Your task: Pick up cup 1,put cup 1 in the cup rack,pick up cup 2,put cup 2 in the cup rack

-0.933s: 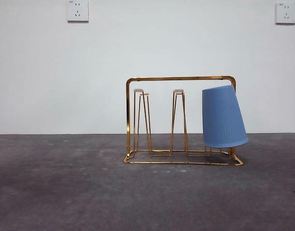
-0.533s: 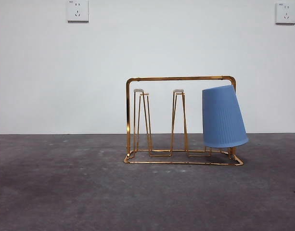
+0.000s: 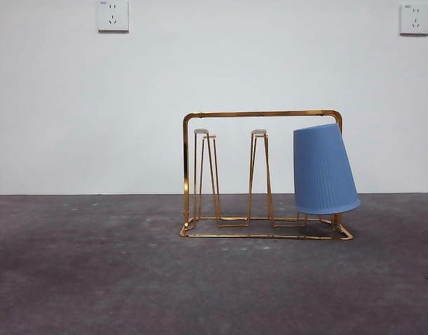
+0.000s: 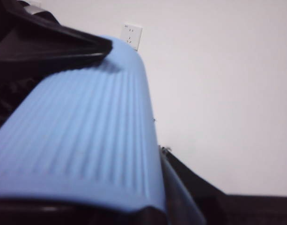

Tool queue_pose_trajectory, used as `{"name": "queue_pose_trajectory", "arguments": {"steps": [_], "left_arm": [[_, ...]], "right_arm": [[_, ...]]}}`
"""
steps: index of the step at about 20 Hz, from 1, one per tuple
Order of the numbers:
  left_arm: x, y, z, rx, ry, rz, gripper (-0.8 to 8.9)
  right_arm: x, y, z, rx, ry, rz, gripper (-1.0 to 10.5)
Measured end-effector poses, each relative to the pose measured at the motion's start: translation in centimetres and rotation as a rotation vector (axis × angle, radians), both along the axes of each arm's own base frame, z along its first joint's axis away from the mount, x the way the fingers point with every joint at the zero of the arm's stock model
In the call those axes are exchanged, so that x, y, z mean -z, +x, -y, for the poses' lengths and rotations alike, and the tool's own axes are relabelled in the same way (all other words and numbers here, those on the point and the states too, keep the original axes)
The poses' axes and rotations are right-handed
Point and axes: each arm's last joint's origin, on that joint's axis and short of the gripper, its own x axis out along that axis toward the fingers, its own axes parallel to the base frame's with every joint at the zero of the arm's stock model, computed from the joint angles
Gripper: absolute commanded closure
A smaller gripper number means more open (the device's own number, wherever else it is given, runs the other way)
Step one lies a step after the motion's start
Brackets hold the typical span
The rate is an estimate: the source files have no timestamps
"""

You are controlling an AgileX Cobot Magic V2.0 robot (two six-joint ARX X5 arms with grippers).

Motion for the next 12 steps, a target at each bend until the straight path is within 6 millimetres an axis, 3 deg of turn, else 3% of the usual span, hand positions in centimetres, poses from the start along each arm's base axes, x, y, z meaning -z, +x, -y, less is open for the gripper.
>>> {"name": "queue_pose_trajectory", "arguments": {"steps": [5, 12], "left_arm": [[0.4, 0.9, -0.5, -0.025, 0.039, -0.017, 8.21], [0.5, 3.8, -2.8, -0.129, 0.057, -0.021, 8.21]], "right_arm": [[0.5, 0.1, 0.0, 0.014, -0.029, -0.042, 8.1], [1.2, -0.5, 0.5, 0.025, -0.049, -0.101, 8.1]]}}
